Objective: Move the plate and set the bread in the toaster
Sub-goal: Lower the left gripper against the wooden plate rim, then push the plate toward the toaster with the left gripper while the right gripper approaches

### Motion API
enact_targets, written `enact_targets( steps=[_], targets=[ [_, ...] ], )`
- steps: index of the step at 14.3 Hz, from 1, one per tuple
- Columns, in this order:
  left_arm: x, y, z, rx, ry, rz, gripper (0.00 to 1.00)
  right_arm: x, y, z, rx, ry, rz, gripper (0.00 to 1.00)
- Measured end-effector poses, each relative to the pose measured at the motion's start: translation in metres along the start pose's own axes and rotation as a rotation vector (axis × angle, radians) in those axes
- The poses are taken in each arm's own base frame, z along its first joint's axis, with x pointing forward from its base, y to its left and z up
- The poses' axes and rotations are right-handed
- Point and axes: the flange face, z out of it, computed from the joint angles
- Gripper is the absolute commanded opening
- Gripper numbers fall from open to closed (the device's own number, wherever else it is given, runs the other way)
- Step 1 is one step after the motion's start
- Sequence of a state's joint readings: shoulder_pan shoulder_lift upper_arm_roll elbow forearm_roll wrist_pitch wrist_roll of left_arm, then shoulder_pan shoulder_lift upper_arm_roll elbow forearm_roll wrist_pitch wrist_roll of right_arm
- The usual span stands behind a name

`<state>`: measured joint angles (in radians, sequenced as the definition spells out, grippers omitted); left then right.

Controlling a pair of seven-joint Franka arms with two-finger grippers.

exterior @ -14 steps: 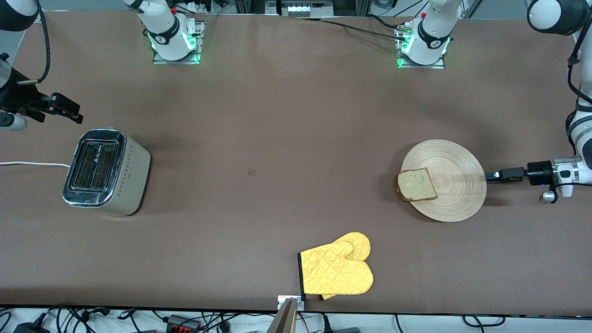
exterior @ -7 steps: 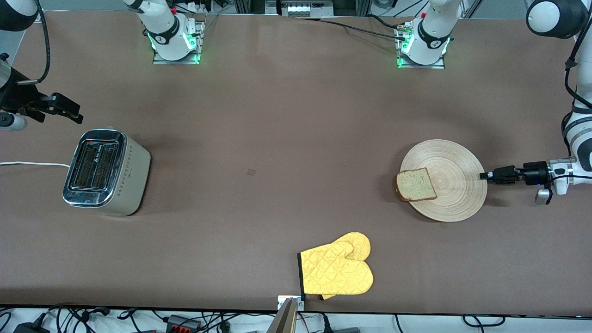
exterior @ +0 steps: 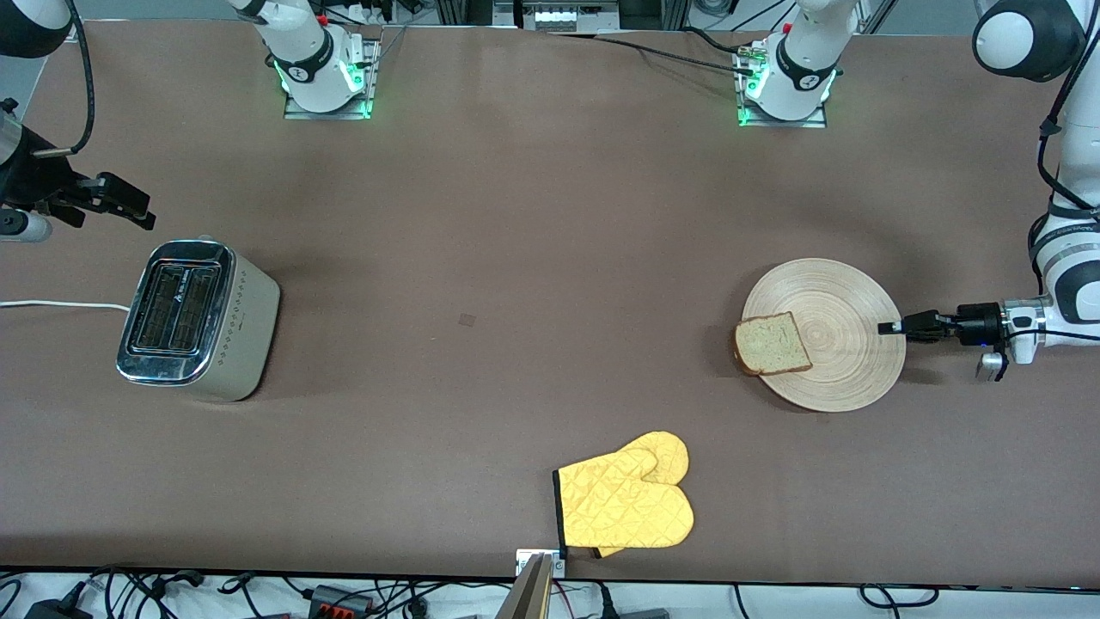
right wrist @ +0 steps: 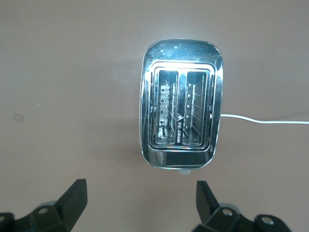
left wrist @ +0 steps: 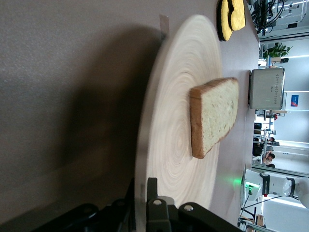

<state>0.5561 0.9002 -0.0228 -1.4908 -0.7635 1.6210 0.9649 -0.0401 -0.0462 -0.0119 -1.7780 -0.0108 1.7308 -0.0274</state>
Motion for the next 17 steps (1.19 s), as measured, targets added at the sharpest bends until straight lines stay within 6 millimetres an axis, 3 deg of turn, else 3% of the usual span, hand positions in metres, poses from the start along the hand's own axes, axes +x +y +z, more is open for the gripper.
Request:
enact_targets(
  steps=[5,10,13,17],
  targets=[
    [-0.001,0.003,0.001,-0.019,-0.013,0.002,0.02,0.0,-0.011,-0.004,-0.001,0.006,-0.019,1.0],
    [-0.003,0.014,0.004,-0.084,-0.061,-0.02,0.01,-0.014,-0.009,-0.021,-0.001,0.032,-0.013,1.0],
    [-0.001,0.018,0.005,-0.096,-0.072,-0.016,0.01,-0.018,-0.001,-0.014,0.013,0.019,0.007,1.0],
    [0.02,0.057,0.037,-0.185,-0.14,0.049,0.01,-0.019,0.004,-0.009,0.016,0.009,0.017,1.0]
  ],
)
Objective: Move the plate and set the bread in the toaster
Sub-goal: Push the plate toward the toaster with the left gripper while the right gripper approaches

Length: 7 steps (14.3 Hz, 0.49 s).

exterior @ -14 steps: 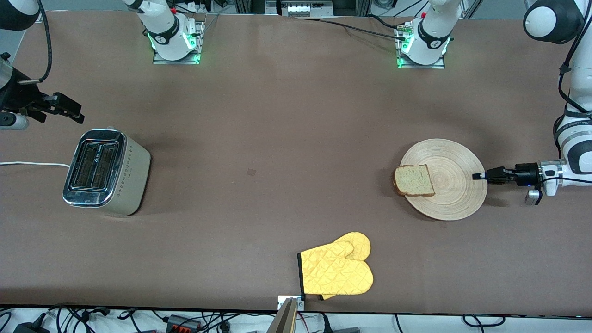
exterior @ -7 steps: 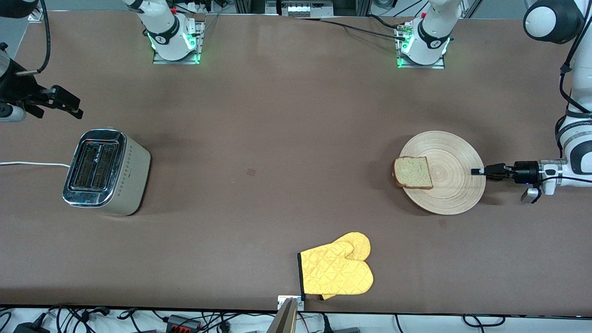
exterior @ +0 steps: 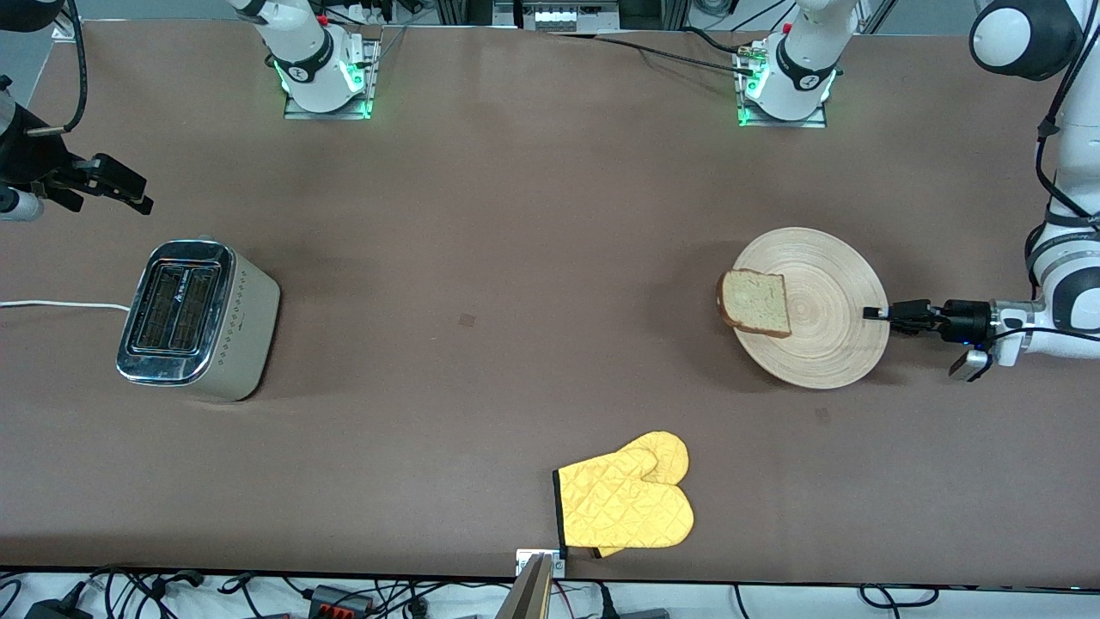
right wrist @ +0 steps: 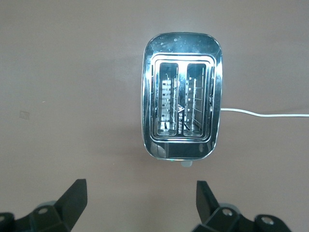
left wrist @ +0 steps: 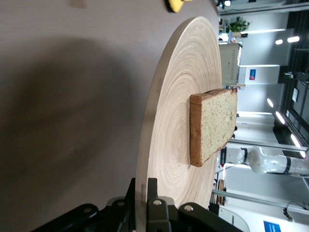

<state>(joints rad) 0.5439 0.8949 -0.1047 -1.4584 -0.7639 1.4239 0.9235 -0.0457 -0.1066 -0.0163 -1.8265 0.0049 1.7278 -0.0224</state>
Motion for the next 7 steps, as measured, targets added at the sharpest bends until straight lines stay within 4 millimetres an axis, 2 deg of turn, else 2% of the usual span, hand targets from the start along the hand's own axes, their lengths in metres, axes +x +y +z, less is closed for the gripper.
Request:
enact_targets(
  steps=[5,7],
  targets=[
    [0.05,0.053,0.06,-0.089,-0.041,0.017,0.01,0.002,0.001,-0.001,0.0,0.014,0.002,1.0],
    [0.072,0.077,0.096,-0.098,-0.077,0.026,0.01,0.003,0.001,-0.002,0.0,0.018,0.003,1.0]
  ],
)
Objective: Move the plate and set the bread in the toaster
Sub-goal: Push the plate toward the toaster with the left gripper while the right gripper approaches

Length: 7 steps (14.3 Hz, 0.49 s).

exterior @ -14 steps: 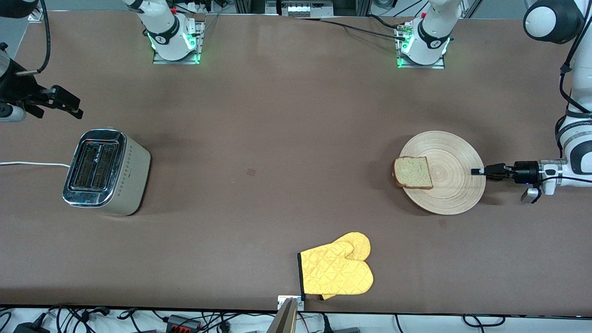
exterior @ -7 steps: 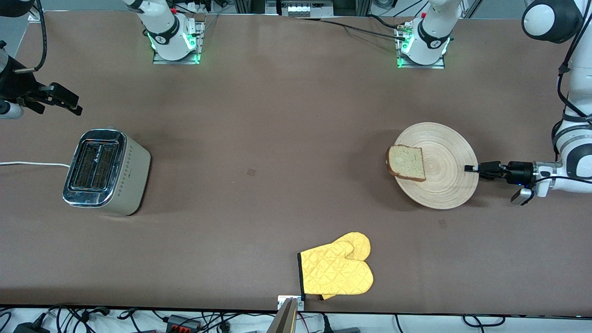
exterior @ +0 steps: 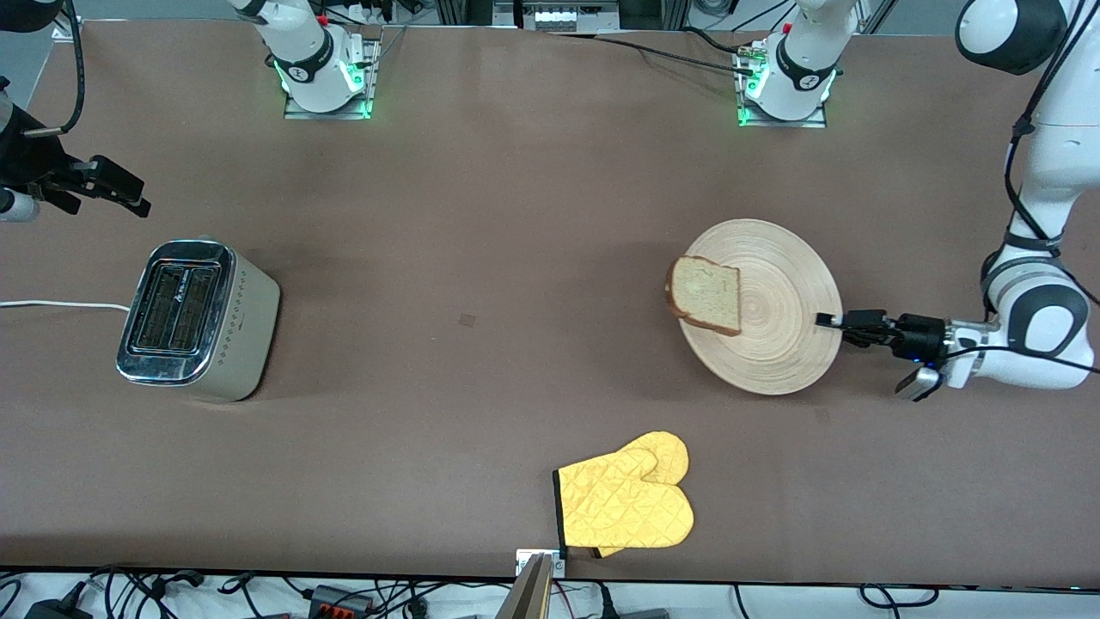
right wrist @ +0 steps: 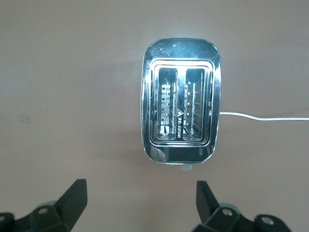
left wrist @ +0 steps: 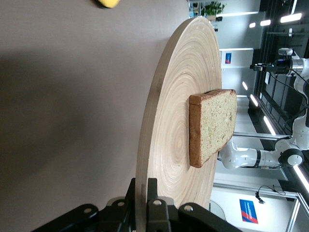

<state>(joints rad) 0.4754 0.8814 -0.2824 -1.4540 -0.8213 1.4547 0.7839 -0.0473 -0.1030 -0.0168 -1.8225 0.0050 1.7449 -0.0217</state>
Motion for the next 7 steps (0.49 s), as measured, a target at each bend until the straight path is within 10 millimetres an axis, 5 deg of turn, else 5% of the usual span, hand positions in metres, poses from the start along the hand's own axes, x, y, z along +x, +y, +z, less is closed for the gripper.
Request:
enact_targets(
  steps=[4,7],
  targets=[
    [0.049,0.037,0.09,0.02,-0.05,0.011,0.01,0.003,0.0,0.0,0.0,0.007,-0.001,1.0],
    [0.068,0.049,0.145,0.042,-0.032,0.001,0.01,0.011,-0.003,-0.003,-0.001,0.018,-0.008,1.0]
  ],
)
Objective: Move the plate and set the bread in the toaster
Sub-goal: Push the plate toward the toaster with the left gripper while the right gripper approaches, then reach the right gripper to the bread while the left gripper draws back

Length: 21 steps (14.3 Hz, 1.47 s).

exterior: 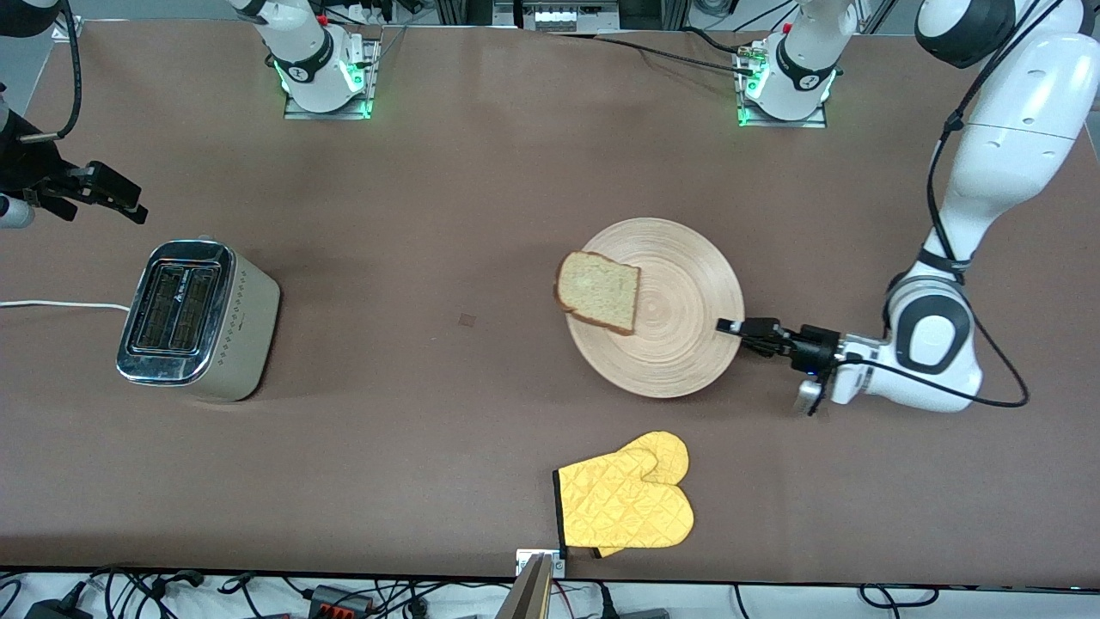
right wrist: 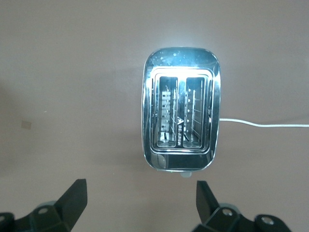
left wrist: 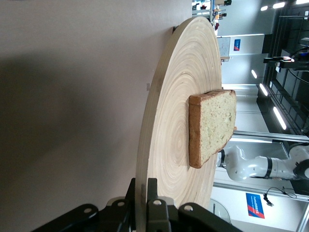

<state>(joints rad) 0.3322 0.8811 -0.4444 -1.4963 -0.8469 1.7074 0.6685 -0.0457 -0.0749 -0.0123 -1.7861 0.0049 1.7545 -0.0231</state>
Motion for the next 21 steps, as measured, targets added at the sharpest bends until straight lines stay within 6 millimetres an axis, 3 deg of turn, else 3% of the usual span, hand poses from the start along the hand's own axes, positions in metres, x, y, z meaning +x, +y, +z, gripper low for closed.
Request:
enact_targets(
  steps=[3,9,13,18,19,20,21],
  targets=[
    [0.005,0.0,0.052,0.021,0.074,-0.022,0.01,0.008,-0.018,0.012,0.004,-0.025,-0.031,1.0],
    [-0.01,-0.005,0.133,0.113,0.14,-0.062,0.01,0.029,-0.082,0.091,0.012,-0.155,-0.13,1.0],
    [-0.017,-0.013,0.163,0.162,0.136,-0.066,0.01,0.037,-0.102,0.132,0.07,-0.207,-0.131,1.0],
    [-0.021,-0.022,0.177,0.148,0.134,-0.063,0.02,0.042,-0.121,0.181,0.162,-0.288,-0.104,1.0],
    [-0.023,-0.025,0.179,0.161,0.141,-0.068,0.05,0.043,-0.125,0.189,0.178,-0.3,-0.1,1.0],
    [-0.025,-0.029,0.182,0.175,0.148,-0.074,0.14,0.043,-0.131,0.196,0.19,-0.305,-0.099,1.0],
    [-0.027,-0.033,0.185,0.182,0.15,-0.079,0.42,0.044,-0.137,0.202,0.194,-0.304,-0.103,1.0]
  ],
)
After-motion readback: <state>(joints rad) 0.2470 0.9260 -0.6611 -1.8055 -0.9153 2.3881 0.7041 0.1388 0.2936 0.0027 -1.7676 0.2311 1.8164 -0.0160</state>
